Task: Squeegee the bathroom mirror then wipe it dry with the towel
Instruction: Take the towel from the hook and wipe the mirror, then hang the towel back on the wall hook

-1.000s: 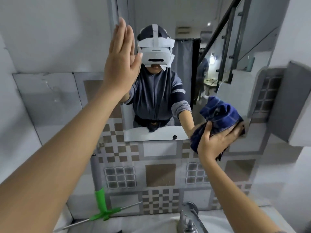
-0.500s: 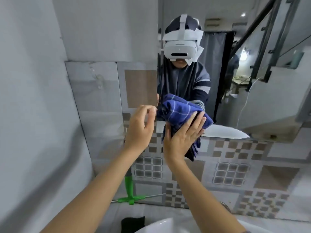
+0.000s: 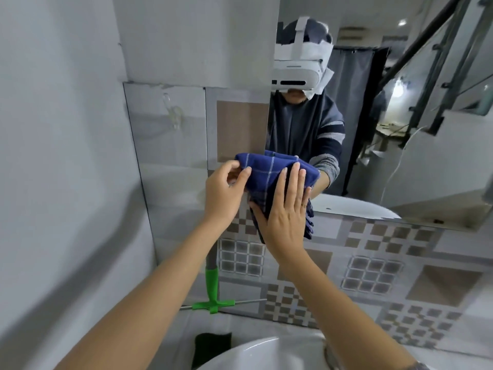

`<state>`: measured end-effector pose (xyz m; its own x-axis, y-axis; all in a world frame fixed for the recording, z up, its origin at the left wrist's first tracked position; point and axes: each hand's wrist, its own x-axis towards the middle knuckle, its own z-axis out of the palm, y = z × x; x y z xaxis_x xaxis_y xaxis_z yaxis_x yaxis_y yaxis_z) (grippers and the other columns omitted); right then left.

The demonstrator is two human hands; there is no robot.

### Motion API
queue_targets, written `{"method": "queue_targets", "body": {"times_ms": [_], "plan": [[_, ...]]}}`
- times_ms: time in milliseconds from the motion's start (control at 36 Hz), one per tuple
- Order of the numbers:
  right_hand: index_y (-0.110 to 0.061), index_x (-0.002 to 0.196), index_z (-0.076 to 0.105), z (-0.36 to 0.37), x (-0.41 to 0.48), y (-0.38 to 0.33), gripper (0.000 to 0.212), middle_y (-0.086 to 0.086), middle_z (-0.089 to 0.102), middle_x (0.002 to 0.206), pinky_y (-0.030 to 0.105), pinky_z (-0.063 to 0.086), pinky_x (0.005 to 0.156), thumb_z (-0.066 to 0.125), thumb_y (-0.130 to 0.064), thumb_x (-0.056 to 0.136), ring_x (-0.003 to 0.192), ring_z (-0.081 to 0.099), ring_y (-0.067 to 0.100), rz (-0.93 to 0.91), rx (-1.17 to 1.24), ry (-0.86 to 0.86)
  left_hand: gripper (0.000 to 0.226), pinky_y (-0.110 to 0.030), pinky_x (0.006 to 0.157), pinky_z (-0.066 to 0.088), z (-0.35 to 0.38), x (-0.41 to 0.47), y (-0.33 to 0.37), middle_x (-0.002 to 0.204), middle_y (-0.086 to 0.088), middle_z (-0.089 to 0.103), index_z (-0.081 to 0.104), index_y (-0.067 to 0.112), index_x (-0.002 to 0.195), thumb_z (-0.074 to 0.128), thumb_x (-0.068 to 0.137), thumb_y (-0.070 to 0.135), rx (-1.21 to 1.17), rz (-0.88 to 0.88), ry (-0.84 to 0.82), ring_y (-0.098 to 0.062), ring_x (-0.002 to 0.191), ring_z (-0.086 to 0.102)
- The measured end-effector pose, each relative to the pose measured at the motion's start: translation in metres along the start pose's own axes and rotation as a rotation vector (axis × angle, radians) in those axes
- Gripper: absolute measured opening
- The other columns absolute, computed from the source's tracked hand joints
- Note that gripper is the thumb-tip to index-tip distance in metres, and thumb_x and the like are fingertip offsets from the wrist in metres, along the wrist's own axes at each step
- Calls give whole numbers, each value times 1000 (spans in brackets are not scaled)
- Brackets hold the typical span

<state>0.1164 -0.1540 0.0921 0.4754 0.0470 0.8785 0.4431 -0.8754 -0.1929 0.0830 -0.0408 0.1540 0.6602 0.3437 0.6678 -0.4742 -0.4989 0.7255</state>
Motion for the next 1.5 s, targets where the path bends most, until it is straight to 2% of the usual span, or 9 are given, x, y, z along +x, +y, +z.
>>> {"method": "queue_targets", "body": {"times_ms": [250,444,611,694,778,917,1056,1278,1500], "plan": [[-6,147,8,-42,-1,7,77,13,8,156,36,-5,119,27,-56,93,145,-6,16,-110,37,-127,16,-9,72,46,-15,7,17,92,4,64,60,11,102,52,93,21,-30,28,-119,-1,83,58],[-14,146,-1,-75,22,-9,61,-3,-5,155,33,0,119,29,-37,99,141,-16,0,-144,366,-284,11,-13,77,49,-54,8,43,89,11,66,62,22,98,54,92,16,93,157,-445,1,81,62],[-13,145,25,-100,26,-34,47,0,35,147,13,17,111,34,-23,100,132,24,-4,-131,730,-599,19,-23,86,49,-94,-2,57,102,3,68,65,18,106,56,91,15,229,172,-641,-6,93,63],[-11,134,44,-103,22,-47,38,4,55,127,27,42,99,44,-22,97,115,50,10,-88,828,-624,19,-23,87,49,-114,-9,58,103,4,69,67,18,106,57,90,15,207,121,-662,-7,95,63],[-11,114,56,-104,21,-57,24,-6,62,105,22,45,89,57,-17,91,98,56,1,-60,924,-594,19,-17,81,48,-131,-16,61,93,13,68,68,27,98,58,90,14,228,113,-677,-2,89,62],[-14,94,63,-108,31,-71,13,1,66,86,29,54,75,68,-17,83,84,64,17,10,1008,-630,13,-22,79,50,-154,-25,60,88,7,67,68,19,94,57,90,13,261,115,-576,-8,84,62],[-18,83,67,-112,45,-89,2,-8,64,74,11,46,67,69,-17,83,70,59,6,-26,917,-520,16,-11,80,46,-159,-48,42,99,11,64,61,26,103,54,92,17,177,61,-420,-1,90,60],[-17,81,68,-101,61,-107,4,-7,64,77,6,46,66,69,-14,82,70,57,0,-43,843,-503,18,-25,78,54,-146,-68,11,93,7,68,62,27,100,66,82,23,-156,-180,-262,-10,86,66],[-13,82,70,-90,105,-101,2,1,68,79,19,48,75,70,-13,80,78,60,13,-117,690,-388,21,-16,76,49,-159,-18,10,91,0,71,70,18,92,66,80,1,-219,-118,-134,-8,82,65]]}}
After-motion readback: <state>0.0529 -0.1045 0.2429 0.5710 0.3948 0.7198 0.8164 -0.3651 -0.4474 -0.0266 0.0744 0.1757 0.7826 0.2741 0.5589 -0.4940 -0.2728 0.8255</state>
